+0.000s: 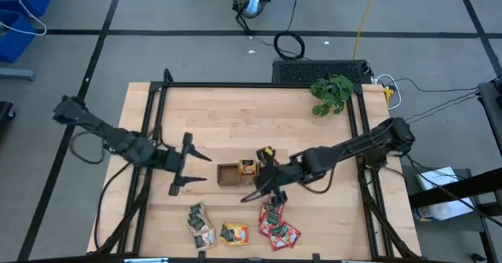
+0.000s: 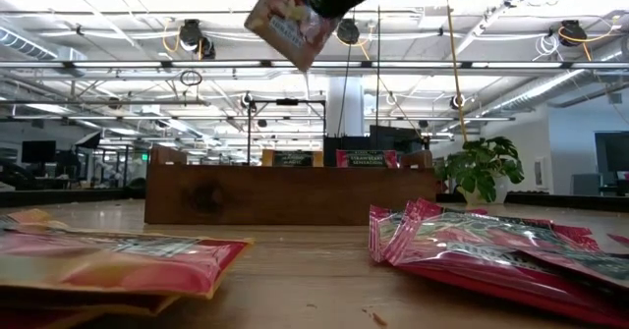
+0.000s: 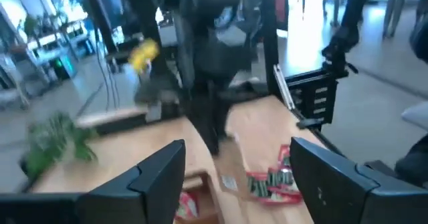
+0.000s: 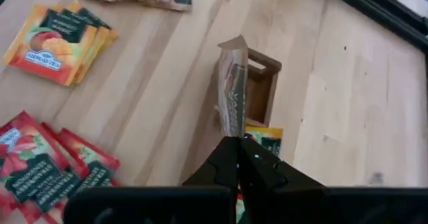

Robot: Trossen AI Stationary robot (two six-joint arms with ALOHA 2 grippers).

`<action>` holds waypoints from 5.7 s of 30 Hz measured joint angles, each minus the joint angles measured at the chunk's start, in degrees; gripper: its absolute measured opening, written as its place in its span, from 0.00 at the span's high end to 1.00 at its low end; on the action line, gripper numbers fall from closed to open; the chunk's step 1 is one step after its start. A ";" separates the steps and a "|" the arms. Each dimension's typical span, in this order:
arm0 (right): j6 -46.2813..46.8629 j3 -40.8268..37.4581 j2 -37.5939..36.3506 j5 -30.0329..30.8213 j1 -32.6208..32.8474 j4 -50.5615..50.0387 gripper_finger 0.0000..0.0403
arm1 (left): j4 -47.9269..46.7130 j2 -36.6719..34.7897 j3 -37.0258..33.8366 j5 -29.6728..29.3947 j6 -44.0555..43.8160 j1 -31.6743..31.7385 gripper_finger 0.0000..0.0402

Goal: Pick & Place Tea
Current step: Put the brown tea bag into the left section of the wooden organizer

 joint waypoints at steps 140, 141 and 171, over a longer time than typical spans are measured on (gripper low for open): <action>12.22 -30.41 5.99 -17.04 -13.48 86.18 0.77 | 26.72 15.98 -12.88 -15.86 0.12 3.43 0.99; 12.18 -30.07 6.00 -17.06 -13.48 84.99 0.79 | 26.73 15.98 -12.88 -15.86 0.15 3.43 0.99; 10.27 -22.19 5.61 -20.17 -15.01 58.84 1.00 | 11.68 15.05 -12.92 -12.72 -7.25 1.98 0.75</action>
